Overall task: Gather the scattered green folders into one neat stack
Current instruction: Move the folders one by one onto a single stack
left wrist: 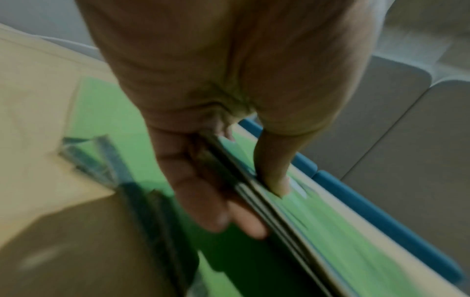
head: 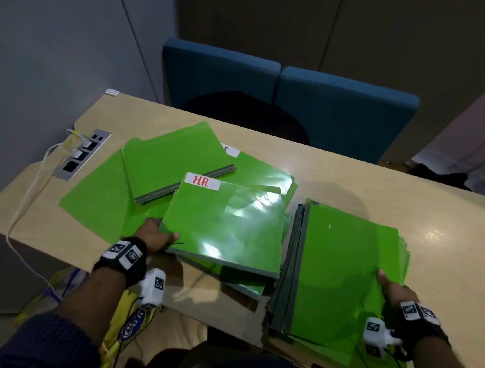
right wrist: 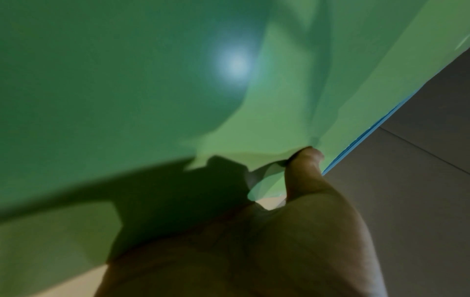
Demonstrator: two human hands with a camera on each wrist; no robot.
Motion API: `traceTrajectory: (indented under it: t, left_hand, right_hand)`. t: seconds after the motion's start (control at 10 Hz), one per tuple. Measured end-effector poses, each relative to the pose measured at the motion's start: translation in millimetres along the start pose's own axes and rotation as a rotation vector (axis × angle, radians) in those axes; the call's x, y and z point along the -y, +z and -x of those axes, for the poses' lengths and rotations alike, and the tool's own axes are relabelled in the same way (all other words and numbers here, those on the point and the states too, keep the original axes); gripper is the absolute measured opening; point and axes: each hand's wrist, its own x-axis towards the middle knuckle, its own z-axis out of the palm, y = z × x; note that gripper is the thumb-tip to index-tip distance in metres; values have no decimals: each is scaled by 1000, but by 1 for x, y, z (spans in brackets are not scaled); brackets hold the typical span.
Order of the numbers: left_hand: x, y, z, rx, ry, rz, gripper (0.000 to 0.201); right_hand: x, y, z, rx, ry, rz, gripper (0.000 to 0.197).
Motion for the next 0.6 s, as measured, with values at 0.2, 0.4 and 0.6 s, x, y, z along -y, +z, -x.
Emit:
traceTrajectory:
  t: [0.2, 0.4, 0.6]
  left_hand:
    - [-39, -41, 25, -78, 167, 361, 43]
    - [-63, -41, 51, 9, 217, 410, 71]
    - [-52, -27, 65, 107, 195, 360, 52]
  right_hand:
    - [0, 6, -7, -20, -38, -114, 71]
    - [-7, 1, 4, -12, -61, -147, 70]
    - [-8, 3, -7, -42, -85, -202, 68]
